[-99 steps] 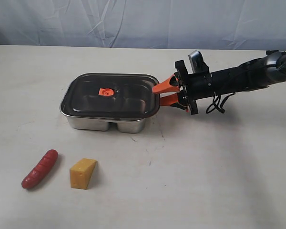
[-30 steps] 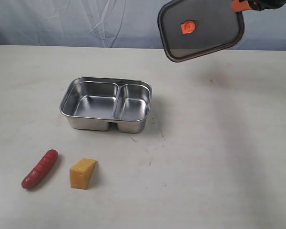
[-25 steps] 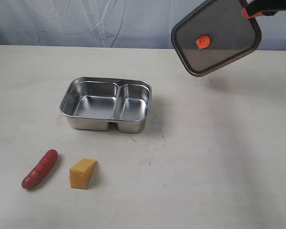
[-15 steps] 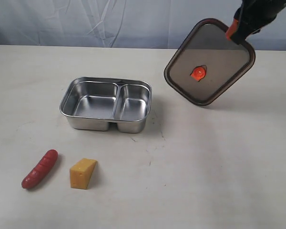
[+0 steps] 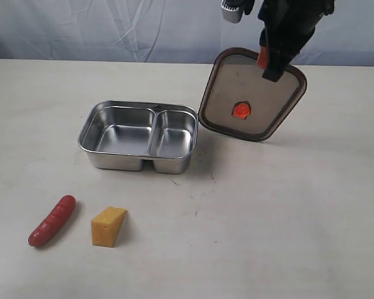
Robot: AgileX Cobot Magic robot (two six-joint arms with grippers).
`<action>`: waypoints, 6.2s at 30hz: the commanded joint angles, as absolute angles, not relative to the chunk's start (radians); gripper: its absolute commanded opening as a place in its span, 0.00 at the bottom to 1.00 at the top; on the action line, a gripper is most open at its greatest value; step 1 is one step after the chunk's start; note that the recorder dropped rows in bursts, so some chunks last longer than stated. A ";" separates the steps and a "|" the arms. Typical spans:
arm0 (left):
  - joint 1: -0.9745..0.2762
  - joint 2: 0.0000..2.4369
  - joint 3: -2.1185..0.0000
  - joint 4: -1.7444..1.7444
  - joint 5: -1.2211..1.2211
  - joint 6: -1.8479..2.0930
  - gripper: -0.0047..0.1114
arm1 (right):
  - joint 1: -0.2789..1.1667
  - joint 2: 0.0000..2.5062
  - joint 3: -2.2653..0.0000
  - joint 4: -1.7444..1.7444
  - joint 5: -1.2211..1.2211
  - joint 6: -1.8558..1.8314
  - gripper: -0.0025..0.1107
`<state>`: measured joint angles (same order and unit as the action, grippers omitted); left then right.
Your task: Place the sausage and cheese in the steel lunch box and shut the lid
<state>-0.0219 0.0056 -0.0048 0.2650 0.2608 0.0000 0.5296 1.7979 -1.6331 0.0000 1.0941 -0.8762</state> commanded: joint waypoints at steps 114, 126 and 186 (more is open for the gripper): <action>-0.020 0.000 0.000 0.266 0.204 0.000 0.04 | 0.826 1.791 -1.211 0.235 1.152 -0.603 0.61; -0.020 0.000 0.000 0.264 0.201 0.000 0.04 | 0.827 1.912 -1.211 0.024 0.975 -0.566 0.61; -0.020 0.917 -0.991 0.105 0.729 -0.078 0.04 | 0.389 1.570 -1.211 0.158 0.700 -0.184 0.01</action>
